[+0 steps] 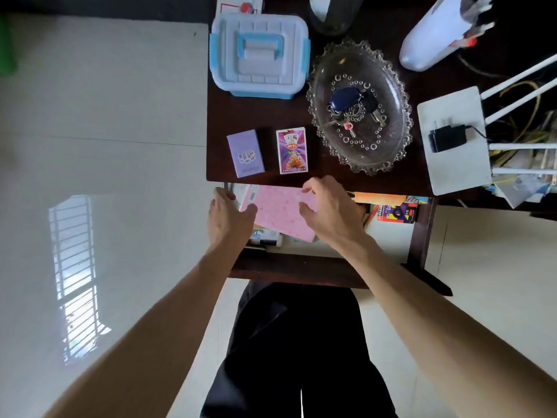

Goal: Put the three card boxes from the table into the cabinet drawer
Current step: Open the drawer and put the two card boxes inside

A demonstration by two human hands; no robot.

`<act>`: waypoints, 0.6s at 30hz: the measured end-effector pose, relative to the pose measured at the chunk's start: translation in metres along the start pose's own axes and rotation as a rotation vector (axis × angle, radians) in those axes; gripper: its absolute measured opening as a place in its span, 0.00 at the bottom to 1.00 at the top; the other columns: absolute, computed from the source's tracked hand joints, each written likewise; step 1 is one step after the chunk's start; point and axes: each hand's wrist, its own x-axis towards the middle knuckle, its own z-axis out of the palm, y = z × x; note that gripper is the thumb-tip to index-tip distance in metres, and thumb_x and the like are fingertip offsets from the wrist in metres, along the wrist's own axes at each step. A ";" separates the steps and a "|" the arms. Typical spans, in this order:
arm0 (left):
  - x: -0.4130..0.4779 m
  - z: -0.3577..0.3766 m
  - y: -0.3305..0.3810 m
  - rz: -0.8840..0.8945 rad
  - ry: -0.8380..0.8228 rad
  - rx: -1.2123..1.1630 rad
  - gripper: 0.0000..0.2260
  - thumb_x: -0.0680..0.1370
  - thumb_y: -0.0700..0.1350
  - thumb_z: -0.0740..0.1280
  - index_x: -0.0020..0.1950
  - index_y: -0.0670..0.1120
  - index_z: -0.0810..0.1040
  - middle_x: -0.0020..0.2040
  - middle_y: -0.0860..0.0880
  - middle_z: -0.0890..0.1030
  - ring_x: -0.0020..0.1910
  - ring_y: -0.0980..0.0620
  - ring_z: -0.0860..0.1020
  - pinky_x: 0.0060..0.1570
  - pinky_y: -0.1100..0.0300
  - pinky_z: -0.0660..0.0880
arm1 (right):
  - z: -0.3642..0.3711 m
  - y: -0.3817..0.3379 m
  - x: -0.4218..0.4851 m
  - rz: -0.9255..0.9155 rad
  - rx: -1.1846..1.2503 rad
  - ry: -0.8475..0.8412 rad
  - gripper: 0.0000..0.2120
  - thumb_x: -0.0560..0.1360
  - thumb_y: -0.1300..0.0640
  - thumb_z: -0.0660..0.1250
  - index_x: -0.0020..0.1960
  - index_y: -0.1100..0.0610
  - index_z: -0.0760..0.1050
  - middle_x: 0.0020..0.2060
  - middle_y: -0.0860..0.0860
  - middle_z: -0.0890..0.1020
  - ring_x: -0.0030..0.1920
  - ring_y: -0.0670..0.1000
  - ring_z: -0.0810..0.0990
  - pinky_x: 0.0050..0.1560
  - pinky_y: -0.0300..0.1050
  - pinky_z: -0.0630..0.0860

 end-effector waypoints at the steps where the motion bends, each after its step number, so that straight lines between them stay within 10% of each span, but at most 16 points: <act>1: 0.007 -0.003 0.009 0.040 0.021 -0.004 0.21 0.71 0.49 0.72 0.58 0.48 0.65 0.52 0.46 0.75 0.44 0.48 0.72 0.35 0.62 0.65 | -0.002 -0.007 0.015 -0.059 -0.061 0.020 0.18 0.74 0.54 0.73 0.62 0.54 0.76 0.55 0.53 0.78 0.52 0.53 0.78 0.46 0.50 0.80; 8: 0.054 -0.007 0.058 0.077 -0.065 0.066 0.48 0.69 0.54 0.75 0.78 0.54 0.45 0.66 0.37 0.70 0.61 0.36 0.74 0.56 0.46 0.73 | -0.014 -0.030 0.092 -0.160 -0.501 -0.082 0.45 0.66 0.61 0.74 0.79 0.50 0.60 0.80 0.55 0.62 0.78 0.58 0.61 0.73 0.59 0.62; 18: 0.069 -0.001 0.061 0.089 -0.038 0.126 0.40 0.69 0.54 0.72 0.75 0.55 0.53 0.62 0.38 0.71 0.55 0.35 0.77 0.46 0.51 0.69 | -0.011 -0.032 0.104 -0.210 -0.522 -0.054 0.37 0.64 0.62 0.74 0.71 0.52 0.67 0.63 0.51 0.77 0.65 0.57 0.73 0.67 0.58 0.68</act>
